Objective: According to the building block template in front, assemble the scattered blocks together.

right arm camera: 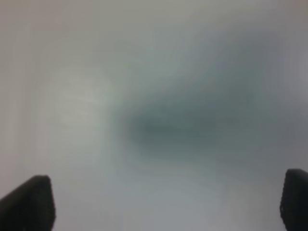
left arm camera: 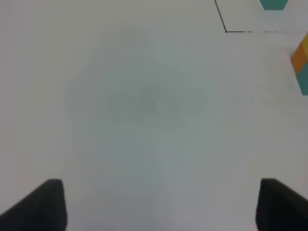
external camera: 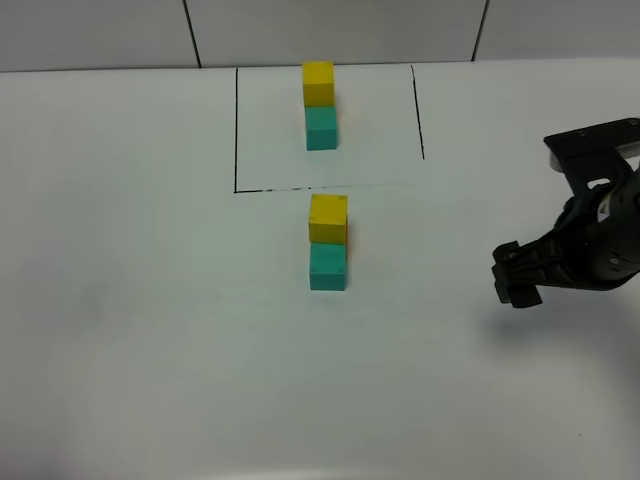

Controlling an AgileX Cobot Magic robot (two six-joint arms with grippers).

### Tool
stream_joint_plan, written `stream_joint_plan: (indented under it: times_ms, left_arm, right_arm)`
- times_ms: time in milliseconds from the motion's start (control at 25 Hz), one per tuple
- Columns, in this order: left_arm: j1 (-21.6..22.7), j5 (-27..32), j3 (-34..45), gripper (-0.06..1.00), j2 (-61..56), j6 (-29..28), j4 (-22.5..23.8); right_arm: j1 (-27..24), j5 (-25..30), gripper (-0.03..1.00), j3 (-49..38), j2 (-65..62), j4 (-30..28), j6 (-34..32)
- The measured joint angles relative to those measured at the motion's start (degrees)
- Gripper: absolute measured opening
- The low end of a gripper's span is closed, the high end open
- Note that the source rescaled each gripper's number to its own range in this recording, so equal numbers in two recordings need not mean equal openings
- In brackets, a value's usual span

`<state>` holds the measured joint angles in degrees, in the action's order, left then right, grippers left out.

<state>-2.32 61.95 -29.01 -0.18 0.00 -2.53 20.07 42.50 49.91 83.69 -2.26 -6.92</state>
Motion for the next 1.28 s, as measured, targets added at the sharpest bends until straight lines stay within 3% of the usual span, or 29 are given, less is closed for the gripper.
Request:
stream_joint_plan:
  times_ms: [200, 400, 880, 1080, 1280]
  left_arm:
    - [0.0, 0.0, 0.0, 0.76, 0.0, 0.0, 0.0]
    - [0.0, 0.0, 0.0, 0.76, 0.0, 0.0, 0.0]
    - [0.0, 0.0, 0.0, 0.76, 0.0, 0.0, 0.0]
    - [0.0, 0.0, 0.0, 0.76, 0.0, 0.0, 0.0]
    - [0.0, 0.0, 0.0, 0.76, 0.0, 0.0, 0.0]
  right_arm:
    - [-7.05, -2.76, 0.96, 0.84, 0.0, -0.01, -0.1]
    - [-11.01, -3.08, 0.96, 5.35, 1.21, -0.12, -0.1]
    - [-13.45, -3.67, 0.96, 20.94, 9.78, -3.81, 1.26]
    - [-13.57, -3.73, 0.96, 22.16, 9.66, -4.73, 1.26]
    - [-13.57, -8.05, 0.96, 22.16, 5.03, -10.58, -2.21]
